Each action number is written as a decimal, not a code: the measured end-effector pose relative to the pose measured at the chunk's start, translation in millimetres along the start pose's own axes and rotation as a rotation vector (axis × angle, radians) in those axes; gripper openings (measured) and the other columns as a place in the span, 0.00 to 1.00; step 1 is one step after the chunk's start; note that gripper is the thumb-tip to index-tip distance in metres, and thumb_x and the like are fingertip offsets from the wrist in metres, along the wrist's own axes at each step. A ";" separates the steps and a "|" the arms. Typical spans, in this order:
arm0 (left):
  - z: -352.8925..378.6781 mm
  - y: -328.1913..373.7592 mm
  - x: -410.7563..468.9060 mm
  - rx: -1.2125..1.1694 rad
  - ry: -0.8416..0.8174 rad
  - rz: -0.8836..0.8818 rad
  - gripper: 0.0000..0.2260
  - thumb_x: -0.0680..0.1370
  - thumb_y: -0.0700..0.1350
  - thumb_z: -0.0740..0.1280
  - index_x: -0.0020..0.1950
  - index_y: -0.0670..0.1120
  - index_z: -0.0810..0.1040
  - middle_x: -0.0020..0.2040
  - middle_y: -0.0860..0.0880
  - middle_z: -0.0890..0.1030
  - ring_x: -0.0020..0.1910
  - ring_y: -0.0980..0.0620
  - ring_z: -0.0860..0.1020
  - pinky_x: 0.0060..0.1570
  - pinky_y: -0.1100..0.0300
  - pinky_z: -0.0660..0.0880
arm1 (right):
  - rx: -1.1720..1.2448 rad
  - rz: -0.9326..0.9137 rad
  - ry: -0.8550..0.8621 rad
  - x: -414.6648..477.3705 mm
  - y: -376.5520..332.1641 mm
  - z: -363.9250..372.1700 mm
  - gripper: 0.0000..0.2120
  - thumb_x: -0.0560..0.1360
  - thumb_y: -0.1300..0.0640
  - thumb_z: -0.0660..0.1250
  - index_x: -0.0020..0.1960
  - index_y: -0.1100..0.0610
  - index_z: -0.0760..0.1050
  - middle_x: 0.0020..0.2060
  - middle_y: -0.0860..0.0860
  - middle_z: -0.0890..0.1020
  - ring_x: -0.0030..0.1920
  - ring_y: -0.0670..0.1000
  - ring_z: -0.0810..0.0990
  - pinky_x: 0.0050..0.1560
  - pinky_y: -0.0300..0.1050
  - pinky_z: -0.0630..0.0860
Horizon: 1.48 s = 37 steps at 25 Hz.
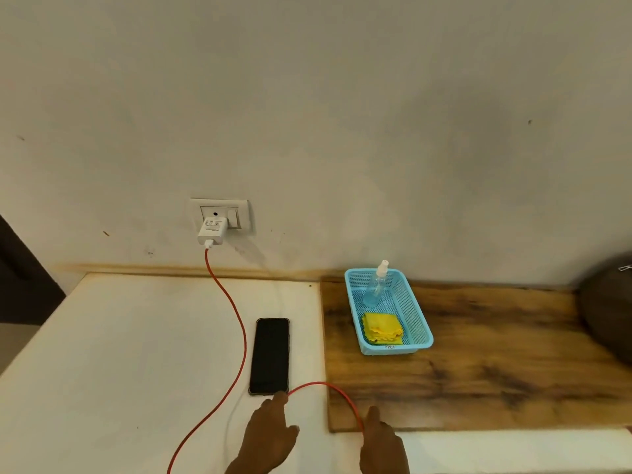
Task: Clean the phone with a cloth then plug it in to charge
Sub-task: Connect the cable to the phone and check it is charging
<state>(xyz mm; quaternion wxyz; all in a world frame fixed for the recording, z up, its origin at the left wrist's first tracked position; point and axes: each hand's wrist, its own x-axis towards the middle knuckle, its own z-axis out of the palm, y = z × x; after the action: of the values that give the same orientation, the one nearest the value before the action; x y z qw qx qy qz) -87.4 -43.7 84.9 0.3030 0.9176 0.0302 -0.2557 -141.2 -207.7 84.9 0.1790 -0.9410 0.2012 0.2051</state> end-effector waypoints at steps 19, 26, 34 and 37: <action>-17.2 -18.0 -29.2 0.343 0.200 0.373 0.31 0.70 0.67 0.41 0.57 0.56 0.76 0.56 0.56 0.82 0.59 0.57 0.77 0.67 0.62 0.64 | 1.713 0.273 -0.239 1.2 -39.8 -38.2 0.05 0.76 0.64 0.65 0.49 0.66 0.78 0.40 0.61 0.81 0.40 0.56 0.80 0.36 0.46 0.81; -17.0 -62.5 -13.4 0.235 0.012 0.013 0.17 0.79 0.59 0.51 0.57 0.52 0.72 0.55 0.53 0.81 0.51 0.55 0.79 0.54 0.64 0.71 | 0.978 0.336 -0.163 27.4 -100.9 41.1 0.11 0.76 0.55 0.66 0.53 0.62 0.79 0.49 0.59 0.83 0.49 0.55 0.82 0.57 0.46 0.79; -24.5 -73.4 50.1 0.118 0.263 0.026 0.20 0.79 0.47 0.61 0.71 0.48 0.64 0.72 0.46 0.67 0.70 0.47 0.67 0.67 0.56 0.65 | 0.737 0.225 -0.022 26.8 -120.7 76.2 0.10 0.76 0.53 0.66 0.49 0.59 0.80 0.47 0.55 0.84 0.40 0.47 0.78 0.46 0.34 0.74; -18.6 -77.5 63.9 0.082 0.309 -0.026 0.21 0.78 0.51 0.61 0.71 0.49 0.65 0.72 0.44 0.67 0.69 0.45 0.66 0.66 0.52 0.67 | 0.684 0.189 -0.015 30.4 -124.9 77.3 0.11 0.76 0.52 0.66 0.52 0.58 0.79 0.49 0.54 0.84 0.47 0.50 0.82 0.50 0.36 0.75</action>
<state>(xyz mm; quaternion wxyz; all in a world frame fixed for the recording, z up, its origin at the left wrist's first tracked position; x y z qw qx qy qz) -39.9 23.7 24.6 0.2538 0.9571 0.0779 -0.1164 -83.6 -77.8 37.0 0.4655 -0.8023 0.3431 0.1485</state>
